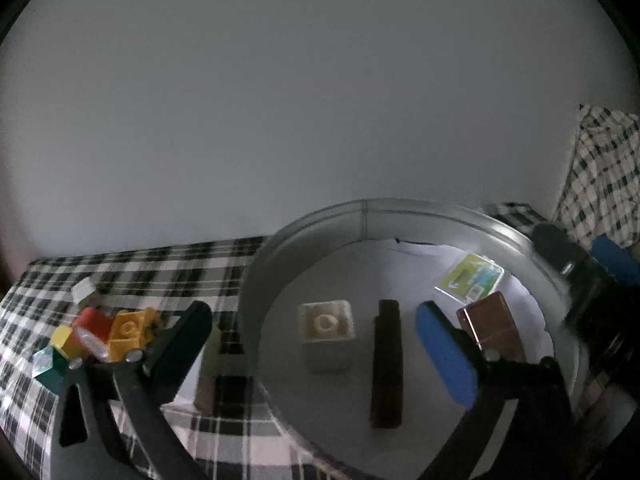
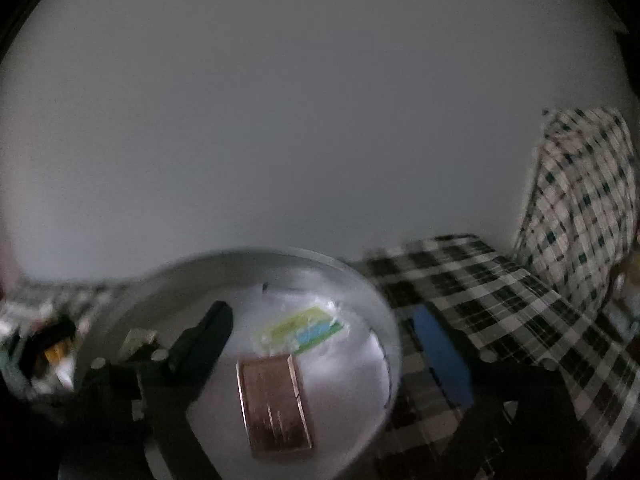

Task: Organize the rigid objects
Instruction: 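Lower the brown box into the tin and open the right tool, then withdraw both tools from the tin toward the remaining objects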

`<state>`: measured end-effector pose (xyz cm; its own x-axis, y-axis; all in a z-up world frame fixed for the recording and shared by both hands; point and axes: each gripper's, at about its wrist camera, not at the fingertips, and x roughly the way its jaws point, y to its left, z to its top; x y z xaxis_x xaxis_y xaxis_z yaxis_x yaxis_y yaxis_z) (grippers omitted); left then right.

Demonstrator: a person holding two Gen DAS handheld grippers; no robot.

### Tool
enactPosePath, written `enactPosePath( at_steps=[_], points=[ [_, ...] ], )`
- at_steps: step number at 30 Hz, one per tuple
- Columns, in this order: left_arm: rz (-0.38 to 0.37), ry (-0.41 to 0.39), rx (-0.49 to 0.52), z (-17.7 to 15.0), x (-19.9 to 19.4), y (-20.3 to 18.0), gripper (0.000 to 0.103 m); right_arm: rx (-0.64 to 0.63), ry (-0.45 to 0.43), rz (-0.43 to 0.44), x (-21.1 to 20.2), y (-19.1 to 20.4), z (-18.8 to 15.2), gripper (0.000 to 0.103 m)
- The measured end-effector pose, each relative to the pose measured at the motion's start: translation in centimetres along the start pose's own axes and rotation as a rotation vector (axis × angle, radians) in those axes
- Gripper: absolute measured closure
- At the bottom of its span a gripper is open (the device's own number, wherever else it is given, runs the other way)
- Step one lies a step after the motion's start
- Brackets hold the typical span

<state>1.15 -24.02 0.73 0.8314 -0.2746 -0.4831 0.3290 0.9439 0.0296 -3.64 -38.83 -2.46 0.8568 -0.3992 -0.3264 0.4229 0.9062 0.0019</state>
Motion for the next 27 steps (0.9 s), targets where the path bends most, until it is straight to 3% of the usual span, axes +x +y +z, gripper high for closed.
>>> enactPosePath(
  at_steps=[7, 12, 19, 27],
  points=[
    [0.009, -0.021, -0.009, -0.4, -1.0, 0.6, 0.0, 0.076, -0.041, -0.005, -0.8, -1.5, 0.4, 0.007],
    [0.071, -0.076, 0.028, -0.7, -2.3, 1.1, 0.0, 0.048, -0.1, -0.029, -2.1, -1.0, 0.3, 0.007],
    [0.126, -0.12, 0.017, -1.2, -3.7, 3.0, 0.0, 0.04, -0.356, -0.07, -5.9, -0.7, -0.4, 0.006],
    [0.126, -0.132, -0.009, -1.5, -4.6, 4.4, 0.0, 0.088, -0.333, -0.103, -6.4, -1.0, -0.5, 0.005]
  ],
)
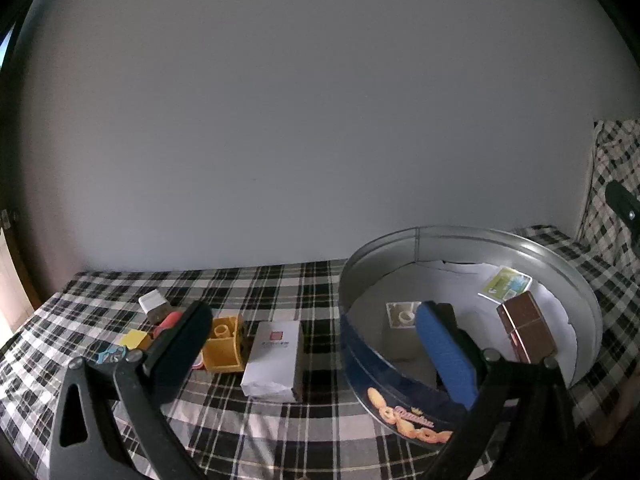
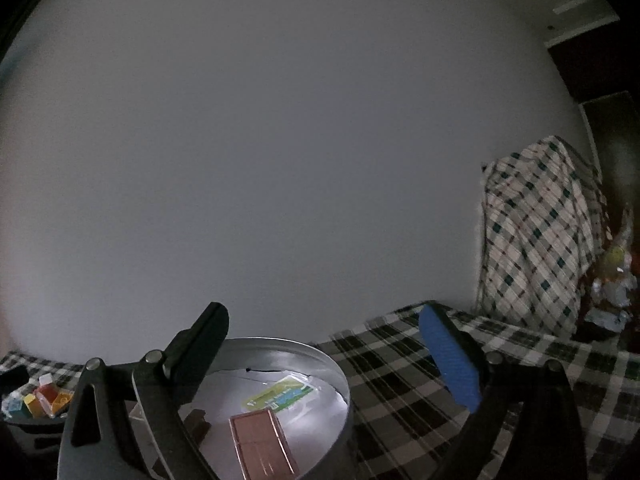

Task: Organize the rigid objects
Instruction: 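Withdraw both tools from the tin toward the remaining objects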

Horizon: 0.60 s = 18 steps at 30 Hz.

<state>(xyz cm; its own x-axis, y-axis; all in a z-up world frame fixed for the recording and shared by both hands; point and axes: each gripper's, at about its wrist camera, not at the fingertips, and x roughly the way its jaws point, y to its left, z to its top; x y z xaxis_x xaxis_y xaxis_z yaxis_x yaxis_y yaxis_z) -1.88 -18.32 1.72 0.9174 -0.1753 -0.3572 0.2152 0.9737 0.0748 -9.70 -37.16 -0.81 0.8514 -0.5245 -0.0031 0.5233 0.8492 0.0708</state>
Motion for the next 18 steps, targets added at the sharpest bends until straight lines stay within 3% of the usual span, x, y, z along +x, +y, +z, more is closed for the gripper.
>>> enactPosePath(
  at_steps=[18],
  points=[
    [-0.039, 0.045, -0.018, -0.5, -0.2, 1.5, 0.0, 0.003, 0.042, -0.063, -2.0, 0.5, -0.4, 0.005]
  ],
)
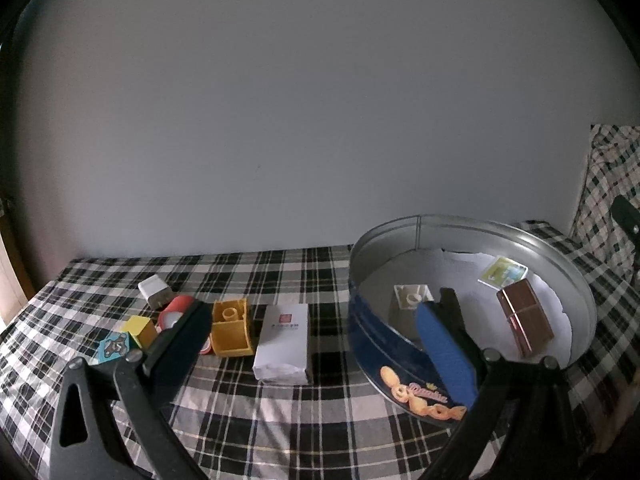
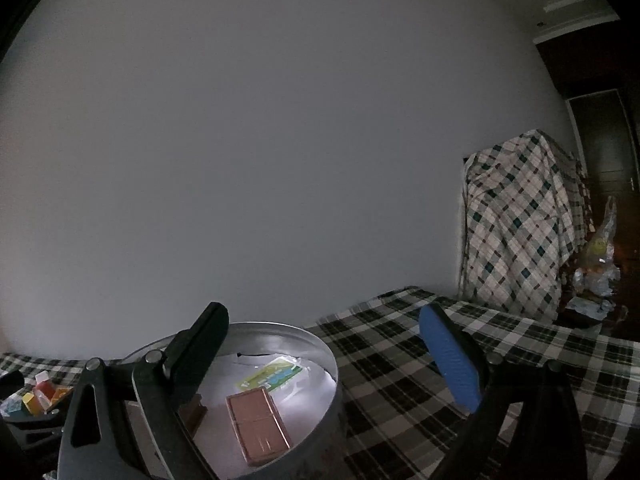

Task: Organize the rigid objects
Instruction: 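Withdraw both tools from the tin toward the remaining objects, then grasp the blue bear-print brick with the left tool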

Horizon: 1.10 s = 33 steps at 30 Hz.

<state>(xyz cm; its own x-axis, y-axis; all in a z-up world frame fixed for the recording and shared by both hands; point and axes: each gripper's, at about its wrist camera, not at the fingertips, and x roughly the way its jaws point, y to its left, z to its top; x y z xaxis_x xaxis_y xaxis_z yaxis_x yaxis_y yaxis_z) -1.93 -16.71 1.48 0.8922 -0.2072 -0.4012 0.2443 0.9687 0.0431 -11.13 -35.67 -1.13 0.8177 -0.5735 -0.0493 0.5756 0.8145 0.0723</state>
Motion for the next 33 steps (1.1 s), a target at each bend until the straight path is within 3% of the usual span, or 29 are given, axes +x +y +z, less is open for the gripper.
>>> enactPosePath(
  at_steps=[13, 17, 27, 33],
  points=[
    [-0.024, 0.051, -0.022, -0.6, 0.0, 2.7, 0.0, -0.045, -0.026, 0.011, -2.3, 1.7, -0.2, 0.005],
    [-0.02, 0.068, -0.015, -0.7, 0.3, 3.9, 0.0, -0.033, 0.001, 0.043, -2.8, 2.7, -0.5, 0.005],
    [0.058, 0.117, -0.068, -1.1, 0.8, 10.1, 0.001, -0.04, 0.087, 0.15, -3.6, 7.4, -1.9, 0.005],
    [0.094, 0.196, -0.133, -1.7, 2.2, 15.1, 0.001, -0.071, 0.153, 0.241, -4.3, 10.9, -2.9, 0.005]
  ],
)
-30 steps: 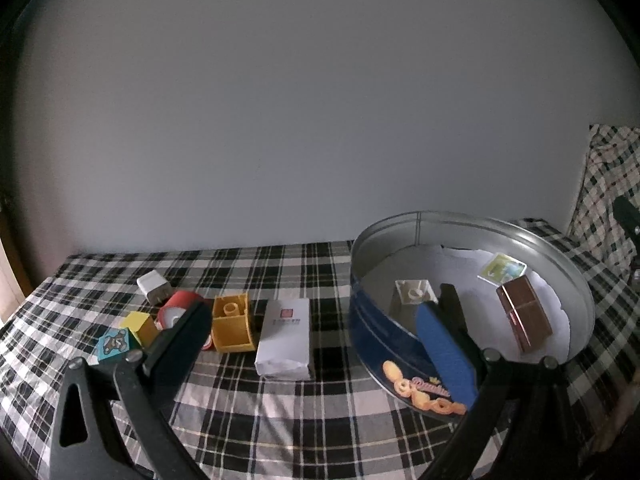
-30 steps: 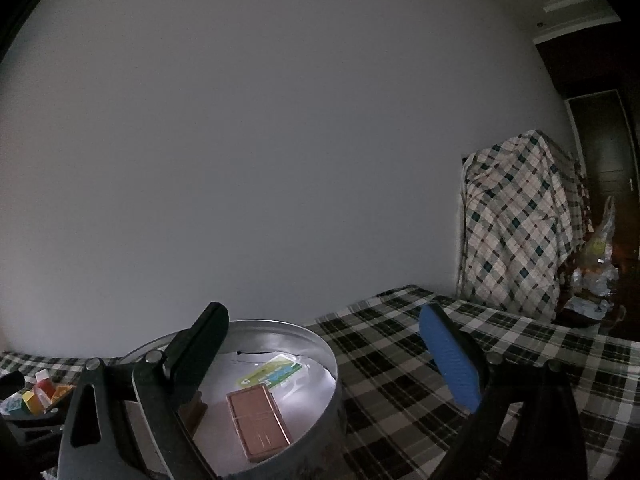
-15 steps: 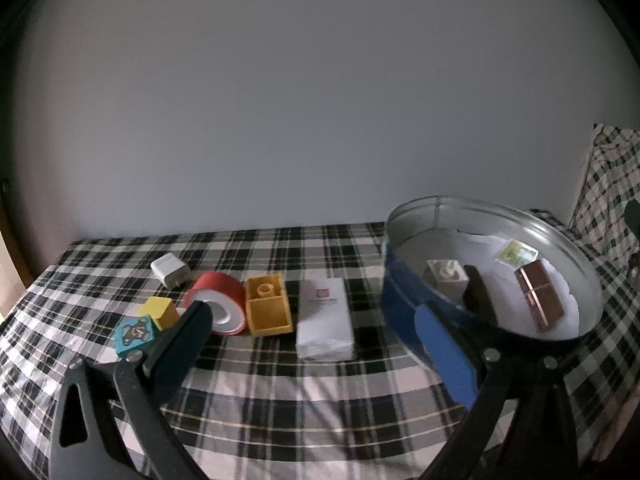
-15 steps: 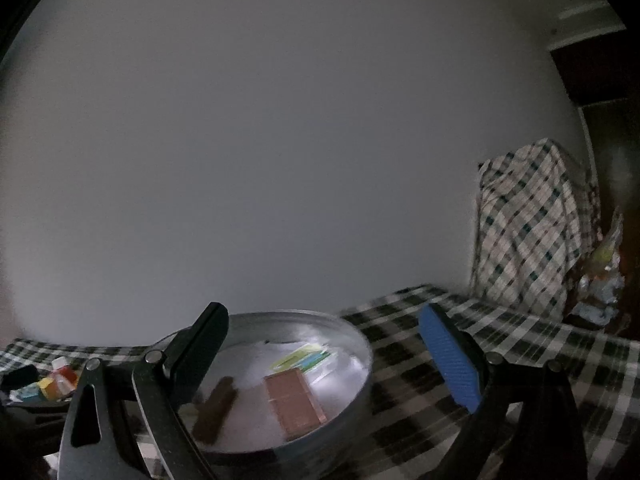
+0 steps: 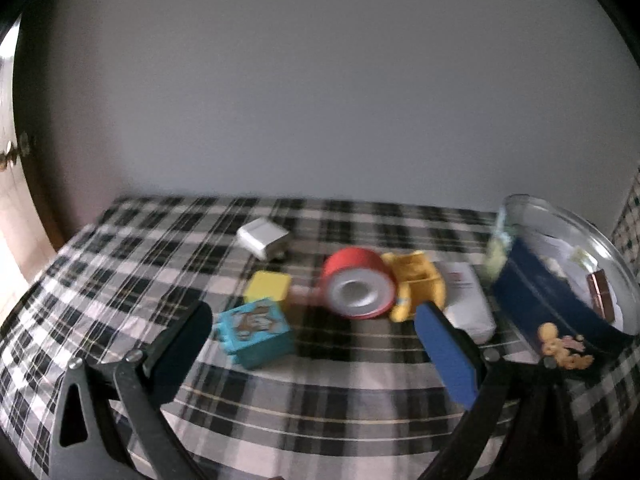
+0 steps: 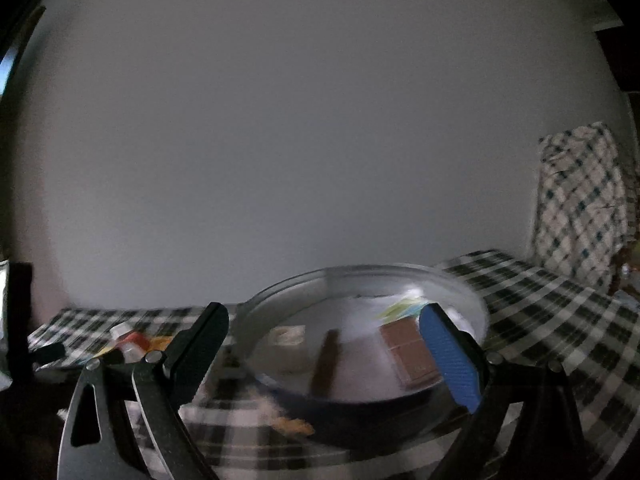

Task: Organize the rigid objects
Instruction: 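Grasp the blue bear-print brick with the left tool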

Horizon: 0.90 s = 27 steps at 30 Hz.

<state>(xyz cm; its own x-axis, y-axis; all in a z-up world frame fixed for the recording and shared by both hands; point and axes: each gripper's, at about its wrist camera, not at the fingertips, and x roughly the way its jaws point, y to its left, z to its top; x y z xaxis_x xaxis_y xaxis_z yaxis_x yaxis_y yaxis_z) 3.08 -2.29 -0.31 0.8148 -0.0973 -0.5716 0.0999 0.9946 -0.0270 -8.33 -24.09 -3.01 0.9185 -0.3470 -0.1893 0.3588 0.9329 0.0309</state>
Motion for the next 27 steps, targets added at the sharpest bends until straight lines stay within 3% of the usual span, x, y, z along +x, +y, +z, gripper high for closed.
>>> enactPosePath(
  at_steps=[4, 8, 12, 13, 15, 18, 20, 21, 27],
  points=[
    [-0.023, 0.081, -0.063, 0.0, 1.8, 2.6, 0.001, -0.028, 0.044, 0.058, 0.1, 2.3, -0.6, 0.005],
    [-0.059, 0.171, -0.114, -0.2, 3.8, 4.5, 0.01, -0.047, 0.094, 0.122, 0.4, 4.0, -1.1, 0.005],
    [-0.092, 0.255, -0.133, -0.3, 5.8, 5.4, 0.028, -0.064, 0.129, 0.162, 0.5, 5.1, -1.4, 0.005],
    [-0.102, 0.26, -0.131, -0.2, 6.1, 5.7, 0.028, -0.067, 0.137, 0.17, 0.6, 5.3, -1.5, 0.005],
    [-0.111, 0.265, -0.109, 0.0, 6.4, 6.1, 0.04, -0.072, 0.147, 0.181, 0.7, 5.5, -1.5, 0.005],
    [-0.139, 0.27, -0.074, -0.2, 6.4, 6.4, 0.043, -0.067, 0.189, 0.199, 1.3, 5.5, -1.7, 0.005],
    [-0.154, 0.273, -0.05, -0.2, 6.2, 6.6, 0.047, -0.055, 0.242, 0.216, 1.9, 5.6, -1.9, 0.005],
    [-0.152, 0.273, -0.044, -0.1, 6.2, 6.6, 0.053, -0.046, 0.273, 0.224, 2.4, 5.6, -2.1, 0.005],
    [-0.173, 0.27, -0.046, -0.3, 6.0, 6.9, 0.054, -0.023, 0.418, 0.266, 4.5, 6.0, -3.4, 0.005]
  ],
)
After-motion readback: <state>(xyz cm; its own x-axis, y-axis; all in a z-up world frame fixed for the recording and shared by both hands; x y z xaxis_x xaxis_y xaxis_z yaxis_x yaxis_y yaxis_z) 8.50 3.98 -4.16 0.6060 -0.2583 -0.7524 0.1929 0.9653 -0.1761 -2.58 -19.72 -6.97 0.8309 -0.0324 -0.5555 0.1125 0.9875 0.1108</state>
